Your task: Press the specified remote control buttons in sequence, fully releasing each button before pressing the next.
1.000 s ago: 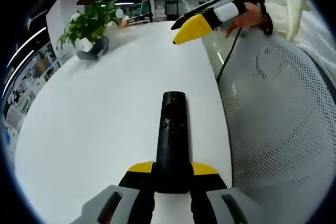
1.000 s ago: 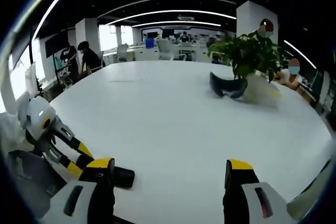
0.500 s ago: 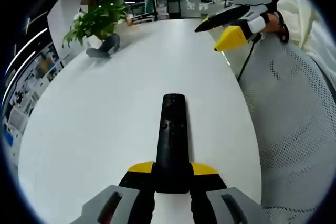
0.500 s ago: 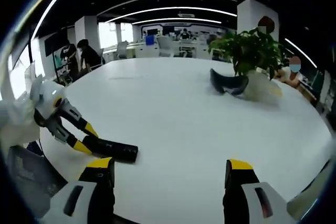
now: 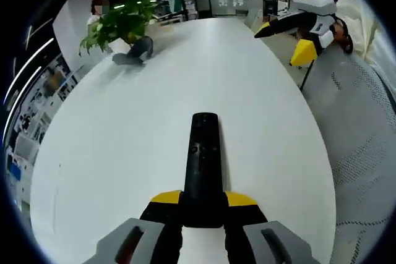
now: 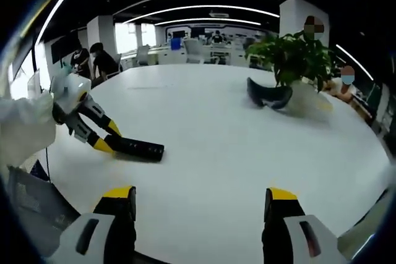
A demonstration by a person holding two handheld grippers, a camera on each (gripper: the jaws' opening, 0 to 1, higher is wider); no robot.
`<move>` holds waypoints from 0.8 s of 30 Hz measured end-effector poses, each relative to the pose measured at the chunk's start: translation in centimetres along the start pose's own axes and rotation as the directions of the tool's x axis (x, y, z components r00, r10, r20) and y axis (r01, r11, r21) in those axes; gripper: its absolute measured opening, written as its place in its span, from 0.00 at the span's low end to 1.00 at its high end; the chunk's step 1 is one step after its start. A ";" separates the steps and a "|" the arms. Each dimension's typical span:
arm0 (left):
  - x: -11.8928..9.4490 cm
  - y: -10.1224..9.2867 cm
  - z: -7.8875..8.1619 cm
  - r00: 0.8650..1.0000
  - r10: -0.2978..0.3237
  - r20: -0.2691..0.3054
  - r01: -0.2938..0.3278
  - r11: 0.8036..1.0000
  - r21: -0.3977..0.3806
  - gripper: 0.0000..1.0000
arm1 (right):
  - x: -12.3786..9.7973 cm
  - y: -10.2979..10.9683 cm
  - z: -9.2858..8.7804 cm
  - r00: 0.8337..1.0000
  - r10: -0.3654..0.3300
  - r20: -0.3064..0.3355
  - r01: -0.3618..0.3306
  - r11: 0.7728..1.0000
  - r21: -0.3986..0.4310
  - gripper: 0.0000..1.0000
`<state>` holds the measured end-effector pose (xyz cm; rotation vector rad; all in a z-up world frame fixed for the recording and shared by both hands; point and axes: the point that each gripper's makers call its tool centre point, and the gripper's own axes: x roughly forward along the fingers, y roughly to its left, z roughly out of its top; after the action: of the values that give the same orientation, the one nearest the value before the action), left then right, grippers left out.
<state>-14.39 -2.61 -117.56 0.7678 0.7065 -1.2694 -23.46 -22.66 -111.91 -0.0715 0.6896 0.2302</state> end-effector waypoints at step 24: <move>0.5 7.9 -0.2 1.000 0.003 -0.028 -0.002 1.000 0.022 0.23 | 0.2 -0.1 -0.8 0.999 -0.009 -0.044 0.009 1.000 -0.019 0.83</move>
<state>-6.52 -1.73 -117.27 0.8053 0.7155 -1.2680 -23.78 -22.79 -112.68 -0.0976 0.7311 0.2270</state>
